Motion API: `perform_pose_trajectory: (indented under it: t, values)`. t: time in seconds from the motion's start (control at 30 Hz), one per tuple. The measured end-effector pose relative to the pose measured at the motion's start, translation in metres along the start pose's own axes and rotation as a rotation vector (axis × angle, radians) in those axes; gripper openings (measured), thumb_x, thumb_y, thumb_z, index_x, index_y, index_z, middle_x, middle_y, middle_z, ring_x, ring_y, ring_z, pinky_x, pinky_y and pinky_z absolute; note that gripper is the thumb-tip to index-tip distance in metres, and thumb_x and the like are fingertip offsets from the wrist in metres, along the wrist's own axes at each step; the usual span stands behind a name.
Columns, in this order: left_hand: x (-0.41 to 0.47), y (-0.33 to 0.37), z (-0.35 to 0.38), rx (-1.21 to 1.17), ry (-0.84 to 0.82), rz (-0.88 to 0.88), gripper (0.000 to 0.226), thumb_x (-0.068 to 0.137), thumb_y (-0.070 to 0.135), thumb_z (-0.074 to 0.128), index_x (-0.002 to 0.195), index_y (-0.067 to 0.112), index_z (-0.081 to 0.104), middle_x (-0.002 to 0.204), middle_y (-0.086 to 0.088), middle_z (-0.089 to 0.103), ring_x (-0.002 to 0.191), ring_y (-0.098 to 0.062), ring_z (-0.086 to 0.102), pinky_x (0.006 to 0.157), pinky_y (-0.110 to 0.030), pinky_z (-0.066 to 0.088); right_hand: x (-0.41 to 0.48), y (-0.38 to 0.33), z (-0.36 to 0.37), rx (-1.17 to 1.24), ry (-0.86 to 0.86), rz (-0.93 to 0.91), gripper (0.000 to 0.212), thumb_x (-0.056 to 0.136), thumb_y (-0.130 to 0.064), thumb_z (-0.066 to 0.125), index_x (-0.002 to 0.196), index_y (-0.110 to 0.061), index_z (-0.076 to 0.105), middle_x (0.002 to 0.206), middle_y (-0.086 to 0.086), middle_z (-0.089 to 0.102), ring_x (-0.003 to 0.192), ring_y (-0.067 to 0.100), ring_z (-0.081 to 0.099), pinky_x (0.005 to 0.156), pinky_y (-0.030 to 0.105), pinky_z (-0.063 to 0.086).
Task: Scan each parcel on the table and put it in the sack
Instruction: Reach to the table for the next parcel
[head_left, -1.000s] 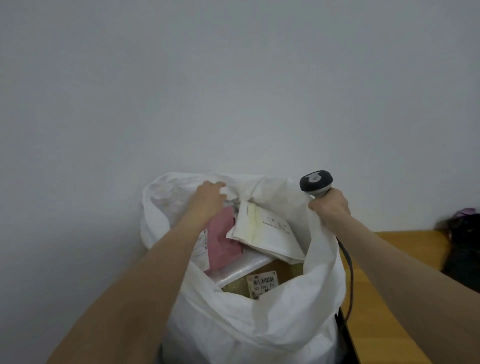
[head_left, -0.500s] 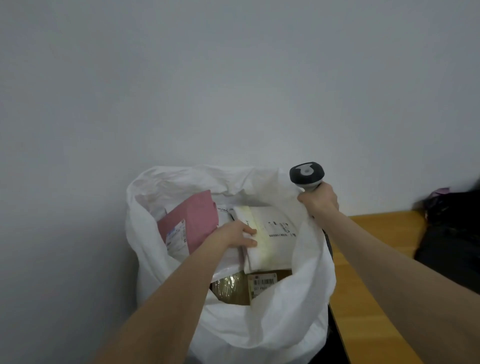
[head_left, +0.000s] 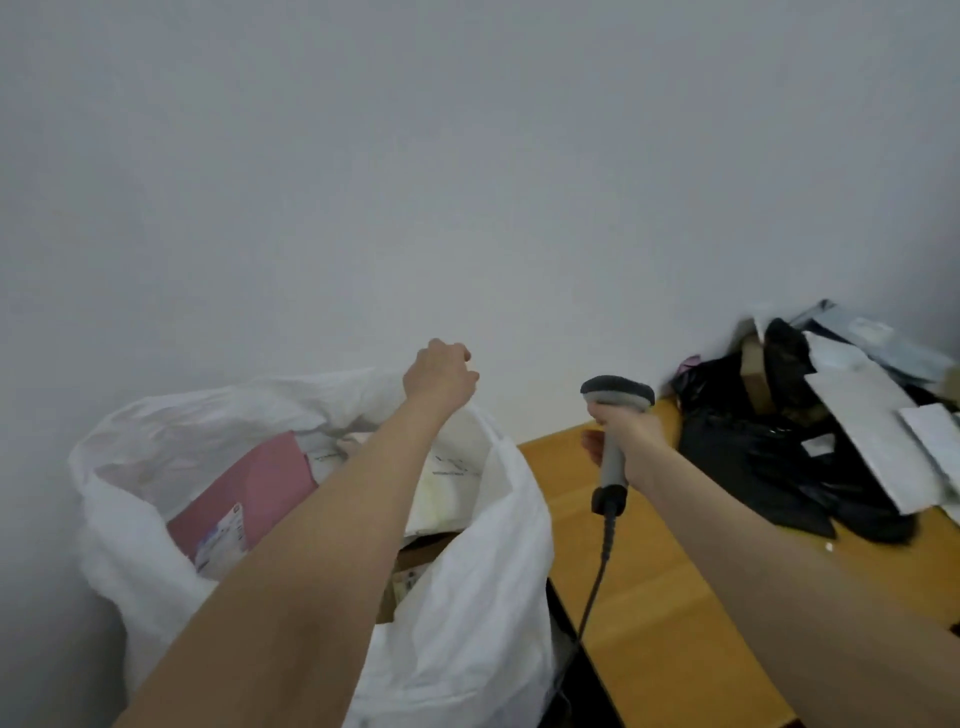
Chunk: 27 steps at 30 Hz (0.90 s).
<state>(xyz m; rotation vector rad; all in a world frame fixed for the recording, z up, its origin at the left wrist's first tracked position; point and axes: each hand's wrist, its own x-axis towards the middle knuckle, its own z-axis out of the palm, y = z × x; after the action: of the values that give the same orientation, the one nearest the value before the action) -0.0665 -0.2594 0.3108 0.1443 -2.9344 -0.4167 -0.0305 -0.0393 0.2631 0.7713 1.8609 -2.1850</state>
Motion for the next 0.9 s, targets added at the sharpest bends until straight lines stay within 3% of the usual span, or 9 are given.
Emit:
perform_pose_trajectory:
  t: [0.33,0.5,0.63,0.8,0.9]
  values:
    - [-0.014,0.198,0.097,0.069,-0.231,0.268,0.042,0.096,0.026,0.05,0.137,0.018,0.046,0.137,-0.01,0.04,0.124,-0.028,0.043,0.089,-0.039,0.045,0.018,-0.016,-0.151,0.029,-0.006,0.092,0.02,0.09,-0.021,0.068,0.088,-0.006,0.056,0.065,0.009,0.057,0.052,0.018,0.052,0.05,0.03,0.044]
    - [-0.02,0.297,0.151,0.049,-0.282,0.323,0.042,0.094,0.03,0.052,0.134,0.015,0.049,0.134,-0.013,0.043,0.123,-0.031,0.044,0.094,-0.041,0.043,0.051,-0.032,-0.254,0.006,0.064,0.11,0.02,0.089,-0.018,0.068,0.08,-0.006,0.055,0.064,0.009,0.059,0.05,0.017,0.054,0.047,0.028,0.045]
    - [-0.025,0.368,0.185,0.032,-0.354,0.367,0.042,0.092,0.031,0.057,0.131,0.016,0.051,0.129,-0.012,0.046,0.116,-0.031,0.049,0.088,-0.038,0.044,0.075,-0.045,-0.329,-0.034,0.135,0.093,0.019,0.088,-0.015,0.067,0.078,-0.006,0.054,0.061,0.01,0.058,0.048,0.017,0.054,0.044,0.026,0.044]
    - [-0.019,0.436,0.22,0.02,-0.382,0.398,0.042,0.092,0.032,0.058,0.131,0.017,0.05,0.129,-0.011,0.045,0.119,-0.03,0.047,0.09,-0.04,0.046,0.1,-0.061,-0.4,-0.062,0.275,0.032,0.017,0.084,-0.014,0.07,0.083,-0.002,0.058,0.059,0.013,0.061,0.053,0.022,0.056,0.059,0.032,0.051]
    - [-0.008,0.474,0.244,0.004,-0.405,0.41,0.044,0.092,0.031,0.058,0.132,0.017,0.05,0.13,-0.011,0.044,0.12,-0.031,0.046,0.091,-0.041,0.046,0.12,-0.072,-0.437,-0.049,0.337,0.037,0.019,0.085,-0.014,0.069,0.088,-0.002,0.055,0.059,0.014,0.062,0.049,0.021,0.055,0.051,0.028,0.045]
